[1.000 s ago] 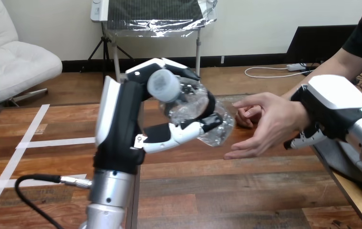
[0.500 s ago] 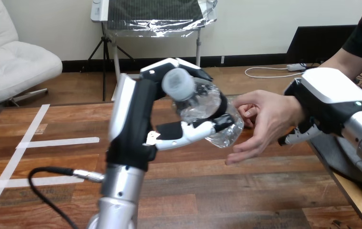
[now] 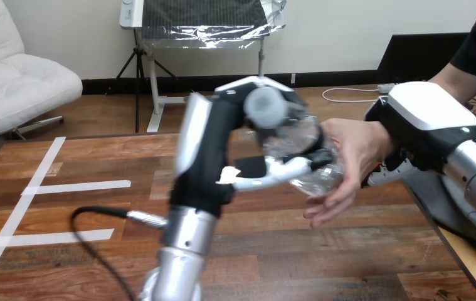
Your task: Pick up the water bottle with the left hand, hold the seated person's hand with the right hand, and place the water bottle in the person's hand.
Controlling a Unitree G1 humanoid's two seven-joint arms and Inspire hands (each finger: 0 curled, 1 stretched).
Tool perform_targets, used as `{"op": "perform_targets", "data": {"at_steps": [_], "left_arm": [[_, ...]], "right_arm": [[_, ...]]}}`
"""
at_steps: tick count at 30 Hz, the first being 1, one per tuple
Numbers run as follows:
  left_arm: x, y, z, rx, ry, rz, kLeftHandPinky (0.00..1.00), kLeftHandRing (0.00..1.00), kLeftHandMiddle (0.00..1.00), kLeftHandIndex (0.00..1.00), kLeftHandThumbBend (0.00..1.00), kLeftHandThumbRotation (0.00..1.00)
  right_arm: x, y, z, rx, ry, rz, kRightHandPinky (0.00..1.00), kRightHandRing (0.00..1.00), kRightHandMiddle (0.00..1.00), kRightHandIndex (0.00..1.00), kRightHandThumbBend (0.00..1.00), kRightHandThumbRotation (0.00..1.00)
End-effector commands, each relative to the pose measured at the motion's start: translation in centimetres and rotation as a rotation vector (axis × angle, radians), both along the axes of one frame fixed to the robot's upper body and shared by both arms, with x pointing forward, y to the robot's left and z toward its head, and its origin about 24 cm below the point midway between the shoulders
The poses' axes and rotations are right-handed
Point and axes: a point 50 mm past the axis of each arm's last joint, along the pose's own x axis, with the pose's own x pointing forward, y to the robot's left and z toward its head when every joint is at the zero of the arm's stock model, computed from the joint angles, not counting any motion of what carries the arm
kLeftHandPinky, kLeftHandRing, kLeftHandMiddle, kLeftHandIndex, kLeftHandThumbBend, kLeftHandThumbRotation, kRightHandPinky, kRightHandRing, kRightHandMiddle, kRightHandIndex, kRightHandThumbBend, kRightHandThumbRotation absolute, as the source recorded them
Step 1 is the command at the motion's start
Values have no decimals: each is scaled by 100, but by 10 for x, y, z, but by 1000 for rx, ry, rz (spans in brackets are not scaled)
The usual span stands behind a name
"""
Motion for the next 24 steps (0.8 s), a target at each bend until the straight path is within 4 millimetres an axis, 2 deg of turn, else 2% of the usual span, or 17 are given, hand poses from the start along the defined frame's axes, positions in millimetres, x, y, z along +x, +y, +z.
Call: {"op": "perform_targets", "data": {"at_steps": [1, 13, 24], "left_arm": [[8, -23, 23, -40, -91, -54, 32, 36, 42, 47, 60, 0], [6, -46, 20, -46, -77, -103, 32, 36, 42, 47, 61, 0], [4, -55, 17, -49, -63, -122, 30, 34, 41, 46, 61, 0]], "right_arm": [[3, 10, 46, 3, -177, 46, 8, 14, 20, 24, 79, 0], [1, 10, 47, -12, -181, 50, 7, 13, 20, 25, 78, 0], [0, 9, 45, 6, -174, 51, 7, 13, 19, 24, 78, 0]]}}
